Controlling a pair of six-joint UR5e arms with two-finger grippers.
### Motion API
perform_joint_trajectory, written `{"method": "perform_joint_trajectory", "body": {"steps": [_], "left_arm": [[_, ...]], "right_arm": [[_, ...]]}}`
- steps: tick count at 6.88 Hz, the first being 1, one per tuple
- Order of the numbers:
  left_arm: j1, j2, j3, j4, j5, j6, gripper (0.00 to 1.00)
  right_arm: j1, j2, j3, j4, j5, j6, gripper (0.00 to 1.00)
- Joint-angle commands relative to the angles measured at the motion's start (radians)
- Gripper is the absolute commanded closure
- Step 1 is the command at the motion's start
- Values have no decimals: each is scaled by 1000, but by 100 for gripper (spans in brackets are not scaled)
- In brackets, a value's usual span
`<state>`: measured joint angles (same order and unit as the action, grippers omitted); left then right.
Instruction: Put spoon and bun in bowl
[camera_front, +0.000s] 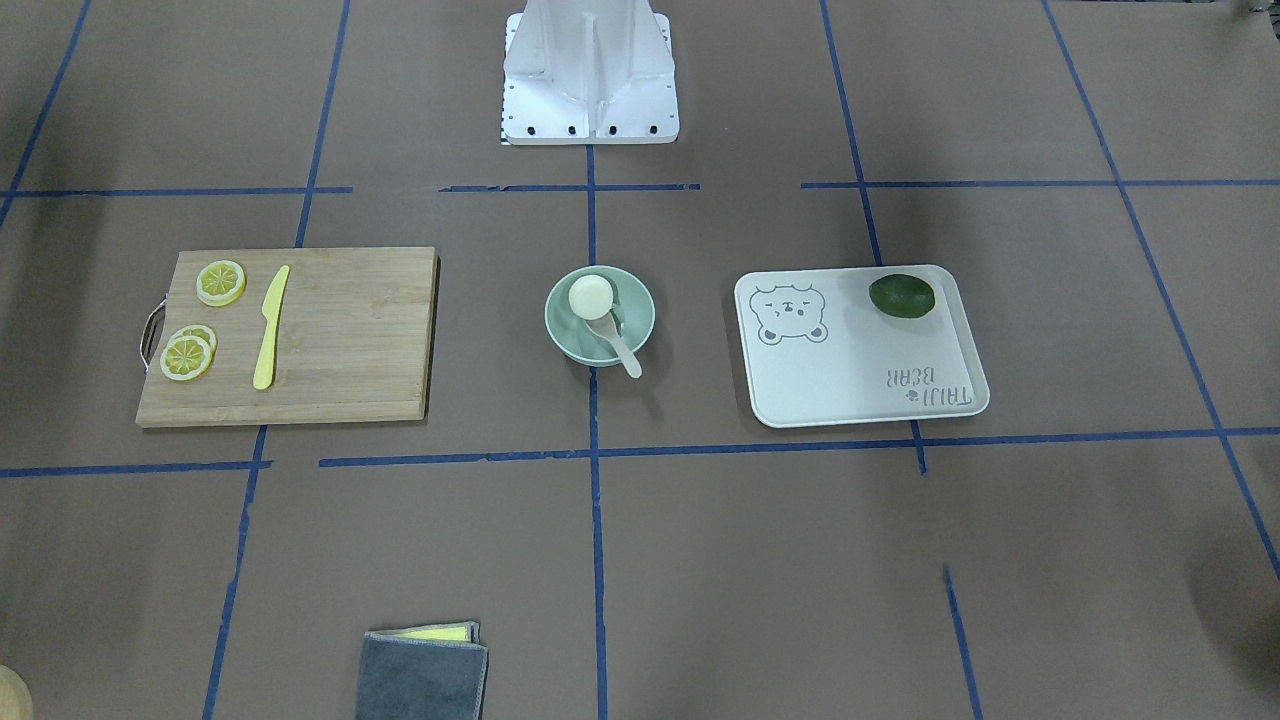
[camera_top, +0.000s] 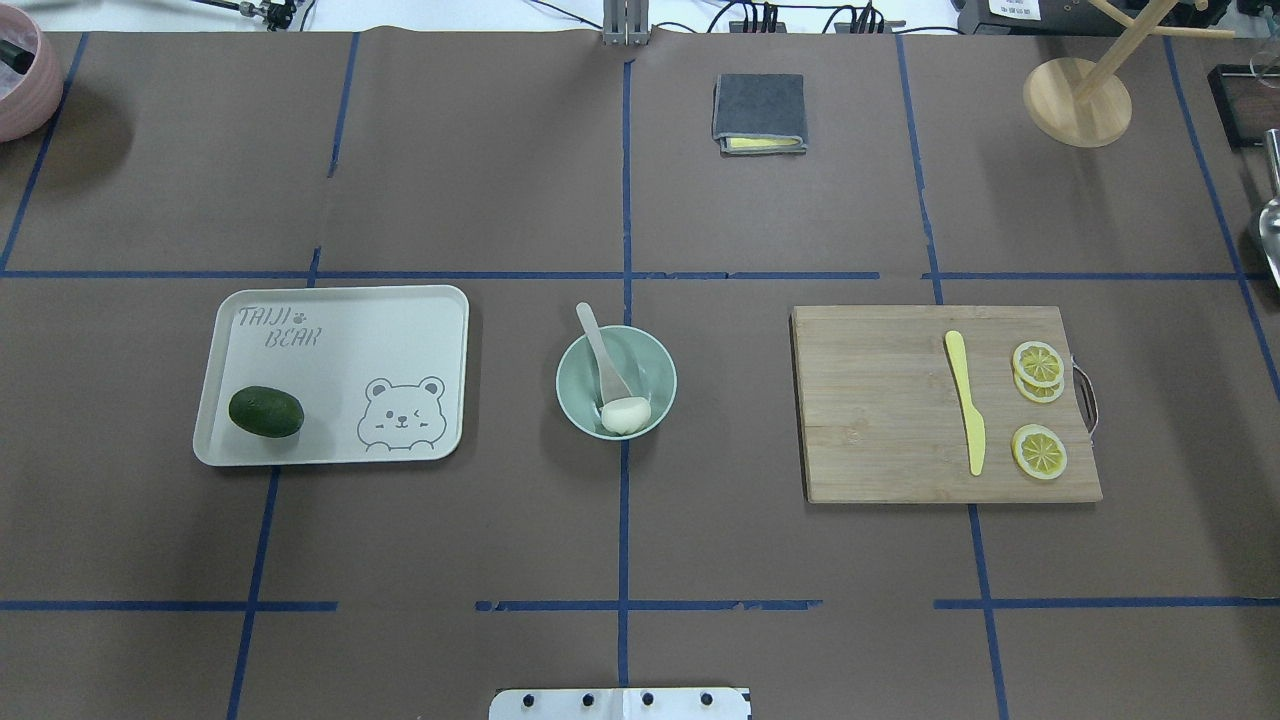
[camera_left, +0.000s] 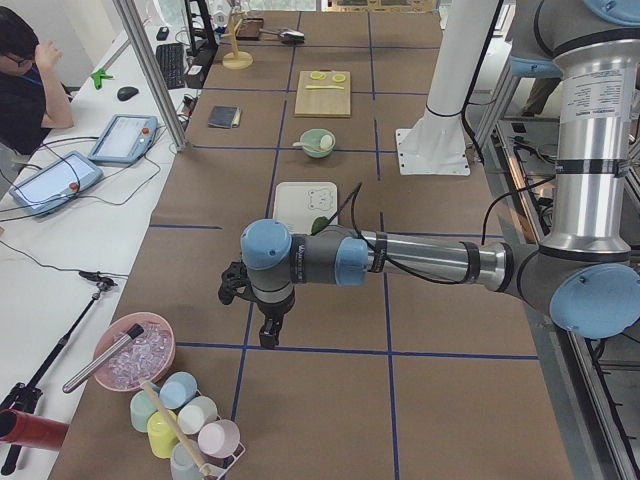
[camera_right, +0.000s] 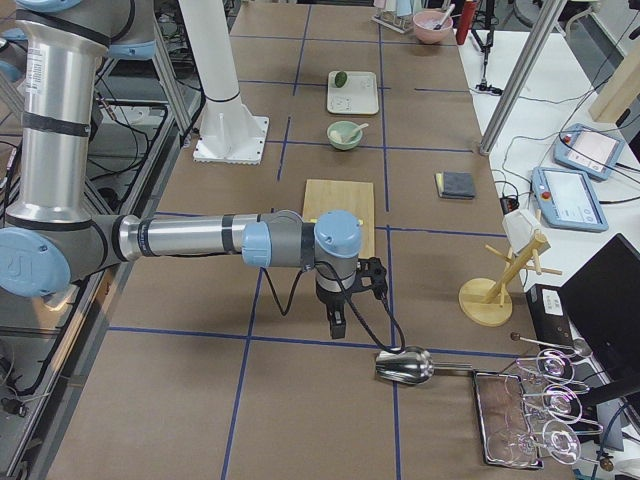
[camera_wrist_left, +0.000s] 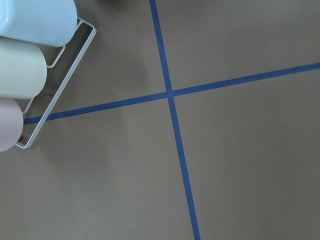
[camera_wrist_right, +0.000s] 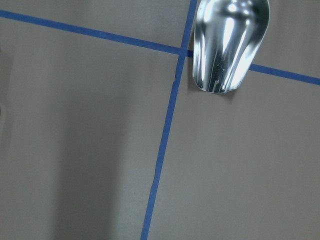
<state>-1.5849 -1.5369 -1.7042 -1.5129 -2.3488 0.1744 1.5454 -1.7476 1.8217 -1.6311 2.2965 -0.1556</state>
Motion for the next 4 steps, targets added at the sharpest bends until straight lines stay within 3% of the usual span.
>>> {"method": "perform_joint_trajectory", "body": {"steps": [1, 2, 4], "left_arm": [[0, -2, -2, -1, -3, 1, 0], [0, -2, -3, -6, -1, 1, 0], [0, -3, -5, -6, -3, 1, 0]], "right_arm": [[1, -1, 13, -1, 9, 40, 0], [-1, 6, 13, 5, 11, 165, 0], [-1, -6, -2, 120, 12, 166, 0]]}}
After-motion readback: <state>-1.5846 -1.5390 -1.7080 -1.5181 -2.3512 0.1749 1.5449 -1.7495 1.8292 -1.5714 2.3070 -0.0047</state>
